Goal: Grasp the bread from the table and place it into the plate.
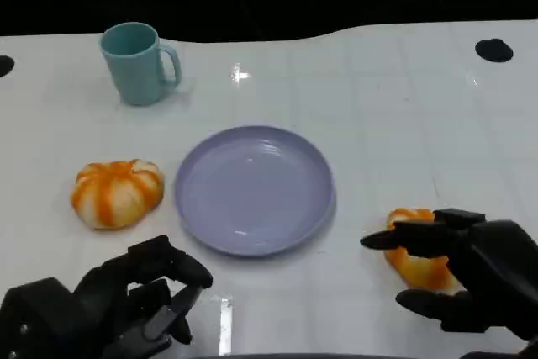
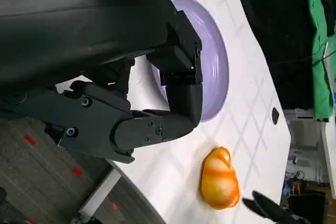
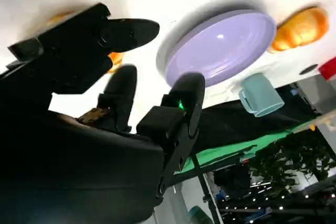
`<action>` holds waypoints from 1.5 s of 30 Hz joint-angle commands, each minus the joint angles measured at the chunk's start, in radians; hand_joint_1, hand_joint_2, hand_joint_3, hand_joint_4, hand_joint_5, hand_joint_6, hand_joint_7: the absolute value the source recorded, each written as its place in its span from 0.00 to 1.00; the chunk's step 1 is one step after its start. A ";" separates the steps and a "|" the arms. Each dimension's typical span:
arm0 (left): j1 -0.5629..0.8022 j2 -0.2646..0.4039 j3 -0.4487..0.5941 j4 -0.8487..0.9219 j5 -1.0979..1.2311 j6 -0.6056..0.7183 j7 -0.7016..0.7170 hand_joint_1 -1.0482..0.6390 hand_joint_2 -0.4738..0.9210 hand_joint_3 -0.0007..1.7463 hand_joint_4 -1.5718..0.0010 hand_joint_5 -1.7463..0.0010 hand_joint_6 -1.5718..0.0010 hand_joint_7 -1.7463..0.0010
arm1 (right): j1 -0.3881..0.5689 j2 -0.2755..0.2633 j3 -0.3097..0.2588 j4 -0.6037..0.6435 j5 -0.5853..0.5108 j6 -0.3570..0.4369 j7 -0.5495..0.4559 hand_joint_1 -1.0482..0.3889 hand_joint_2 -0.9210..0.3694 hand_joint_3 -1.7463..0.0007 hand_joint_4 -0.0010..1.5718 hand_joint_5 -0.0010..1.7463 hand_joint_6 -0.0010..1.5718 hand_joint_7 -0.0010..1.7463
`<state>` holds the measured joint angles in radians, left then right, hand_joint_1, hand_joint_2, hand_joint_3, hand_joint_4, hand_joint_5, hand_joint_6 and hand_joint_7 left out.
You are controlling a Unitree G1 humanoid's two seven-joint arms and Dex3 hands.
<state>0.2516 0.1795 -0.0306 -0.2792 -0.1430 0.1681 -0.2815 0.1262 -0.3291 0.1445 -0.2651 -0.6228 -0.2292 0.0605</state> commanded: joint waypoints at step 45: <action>-0.001 -0.014 -0.004 0.011 0.007 -0.016 0.008 0.37 1.00 0.27 0.58 0.00 0.60 0.24 | -0.245 -0.027 0.169 0.349 -0.329 0.280 0.016 0.36 0.02 0.99 0.02 0.29 0.21 0.00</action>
<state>0.2435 0.1621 -0.0413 -0.2581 -0.1381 0.1577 -0.2809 -0.0861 -0.3544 0.3018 0.0379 -0.9566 0.0409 0.0965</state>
